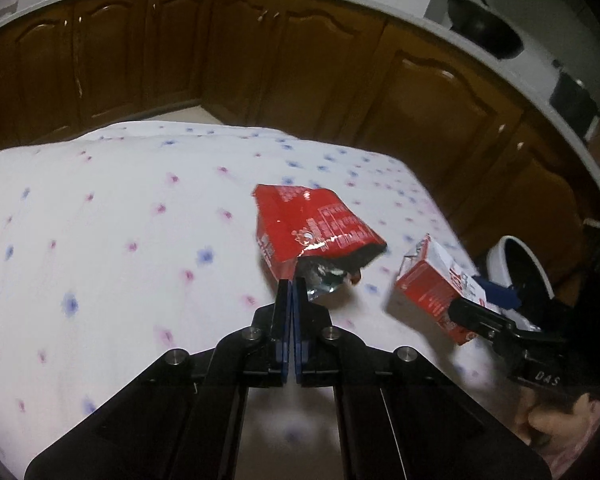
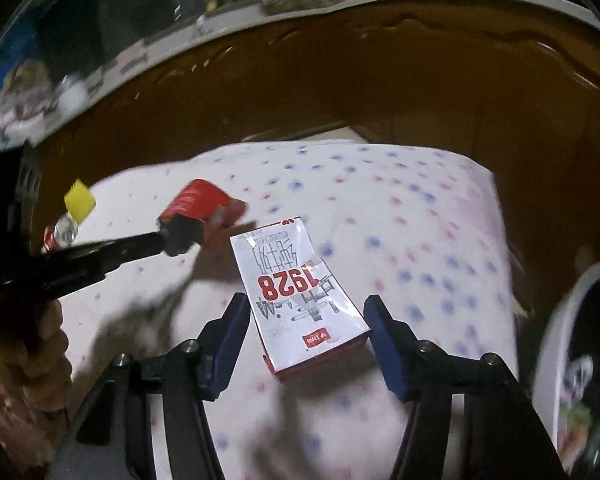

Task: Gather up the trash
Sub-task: 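Grasp the red-and-white box with the right tool while the left tool grasps the red packet, then drop the box into the bin with the right tool while the left tool drops the red packet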

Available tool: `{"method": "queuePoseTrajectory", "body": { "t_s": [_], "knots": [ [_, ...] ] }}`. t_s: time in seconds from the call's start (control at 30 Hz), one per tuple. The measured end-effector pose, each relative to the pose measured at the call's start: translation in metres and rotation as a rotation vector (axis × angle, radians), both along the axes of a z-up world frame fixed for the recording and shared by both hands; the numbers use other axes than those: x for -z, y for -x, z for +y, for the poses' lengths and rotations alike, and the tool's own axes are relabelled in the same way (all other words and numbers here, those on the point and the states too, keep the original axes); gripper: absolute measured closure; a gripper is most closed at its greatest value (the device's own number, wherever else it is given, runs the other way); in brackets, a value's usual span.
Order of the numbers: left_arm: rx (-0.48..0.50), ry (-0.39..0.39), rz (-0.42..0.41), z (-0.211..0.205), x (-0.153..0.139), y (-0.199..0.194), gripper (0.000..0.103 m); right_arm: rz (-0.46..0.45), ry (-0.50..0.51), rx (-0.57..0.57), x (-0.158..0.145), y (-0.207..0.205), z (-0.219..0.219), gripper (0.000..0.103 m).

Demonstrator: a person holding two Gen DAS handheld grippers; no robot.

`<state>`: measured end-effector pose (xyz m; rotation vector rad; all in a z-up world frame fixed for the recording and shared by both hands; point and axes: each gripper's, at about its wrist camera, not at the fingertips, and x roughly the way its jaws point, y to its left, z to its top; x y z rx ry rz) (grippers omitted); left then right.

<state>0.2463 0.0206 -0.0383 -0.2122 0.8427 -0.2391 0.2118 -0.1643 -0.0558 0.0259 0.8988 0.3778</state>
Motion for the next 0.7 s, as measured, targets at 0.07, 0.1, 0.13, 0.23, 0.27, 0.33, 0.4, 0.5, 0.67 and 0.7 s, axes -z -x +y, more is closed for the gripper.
{"method": "queuePoseTrajectory", "body": {
  "t_s": [0.07, 0.1, 0.13, 0.23, 0.27, 0.33, 0.4, 0.5, 0.67, 0.7],
  "knots": [
    [0.005, 0.022, -0.014, -0.003, -0.006, 0.015, 0.102, -0.002, -0.053, 0.038, -0.005, 0.015, -0.014, 0.043],
    [0.008, 0.035, -0.020, -0.004, -0.008, 0.023, 0.102, -0.005, -0.066, 0.053, -0.006, 0.021, -0.019, 0.044],
    [0.012, 0.046, -0.024, -0.004, -0.010, 0.027, 0.102, -0.009, -0.080, 0.067, -0.008, 0.028, -0.024, 0.044],
    [0.028, 0.079, -0.037, -0.010, -0.018, 0.044, 0.103, -0.024, -0.131, 0.110, -0.015, 0.054, -0.042, 0.044],
    [0.034, 0.081, -0.041, -0.013, -0.020, 0.049, 0.103, -0.028, -0.143, 0.123, -0.017, 0.061, -0.046, 0.044],
    [0.050, 0.092, -0.050, -0.020, -0.025, 0.058, 0.103, -0.032, -0.162, 0.141, -0.019, 0.070, -0.052, 0.044],
    [0.066, 0.096, -0.054, -0.027, -0.027, 0.064, 0.103, -0.035, -0.175, 0.166, -0.020, 0.083, -0.060, 0.044],
    [0.097, 0.090, -0.056, -0.040, -0.031, 0.070, 0.103, -0.044, -0.191, 0.202, -0.020, 0.101, -0.074, 0.044],
    [0.150, 0.077, -0.064, -0.069, -0.036, 0.078, 0.103, -0.057, -0.193, 0.245, -0.024, 0.117, -0.090, 0.045],
    [0.161, 0.072, -0.070, -0.075, -0.037, 0.080, 0.103, -0.060, -0.193, 0.253, -0.025, 0.119, -0.093, 0.045]
  ]
}}
